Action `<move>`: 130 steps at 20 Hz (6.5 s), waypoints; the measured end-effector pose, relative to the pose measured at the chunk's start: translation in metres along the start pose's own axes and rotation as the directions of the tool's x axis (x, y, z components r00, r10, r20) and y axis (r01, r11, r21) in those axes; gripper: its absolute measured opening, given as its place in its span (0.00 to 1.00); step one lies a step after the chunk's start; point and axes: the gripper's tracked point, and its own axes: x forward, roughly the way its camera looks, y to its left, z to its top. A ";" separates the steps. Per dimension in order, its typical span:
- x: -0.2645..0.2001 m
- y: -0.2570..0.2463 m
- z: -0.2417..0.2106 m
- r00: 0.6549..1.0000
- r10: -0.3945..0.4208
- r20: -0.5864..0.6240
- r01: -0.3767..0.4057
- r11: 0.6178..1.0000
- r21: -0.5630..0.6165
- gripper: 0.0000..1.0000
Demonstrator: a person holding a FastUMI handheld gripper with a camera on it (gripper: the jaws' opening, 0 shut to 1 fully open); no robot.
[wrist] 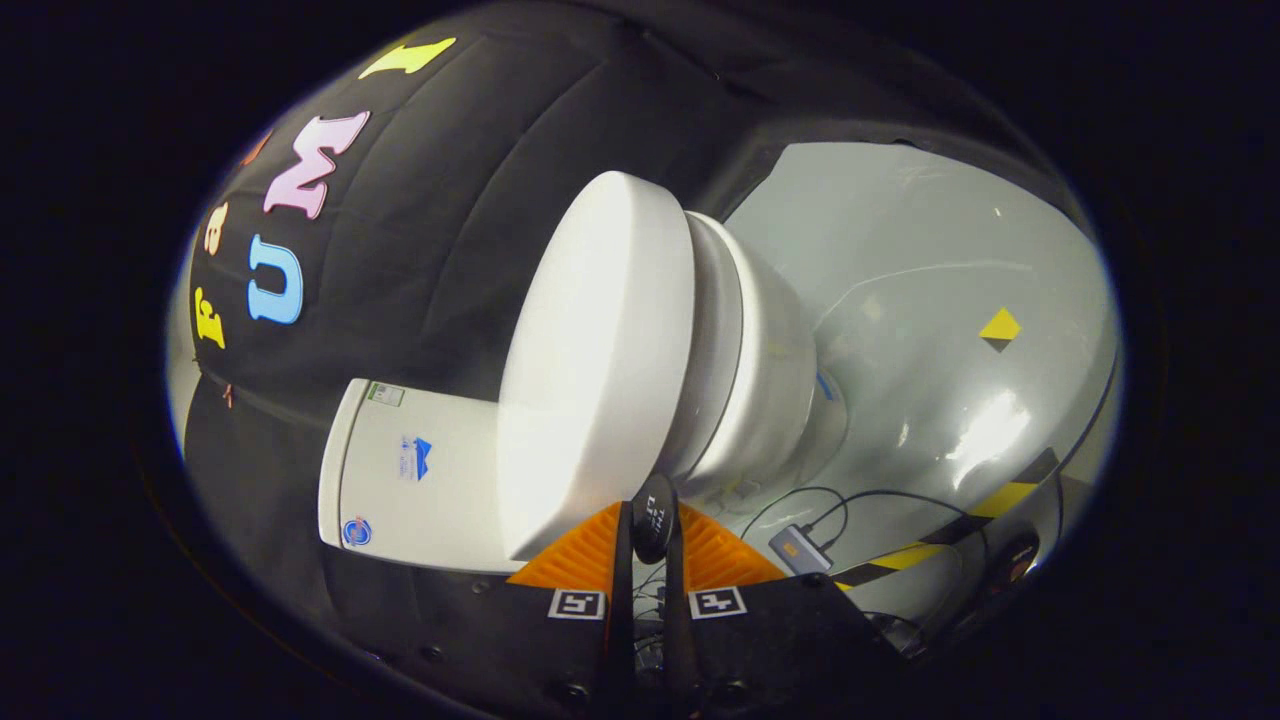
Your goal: Open the toilet lid.
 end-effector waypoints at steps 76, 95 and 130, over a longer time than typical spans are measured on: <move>-0.010 0.412 -0.155 0.834 0.118 0.539 0.452 0.415 -0.789 0.14; -0.061 0.442 -0.142 0.837 0.198 0.511 0.386 0.449 -0.806 0.99; -0.353 0.436 0.029 0.585 0.425 0.691 0.383 0.606 -0.697 0.99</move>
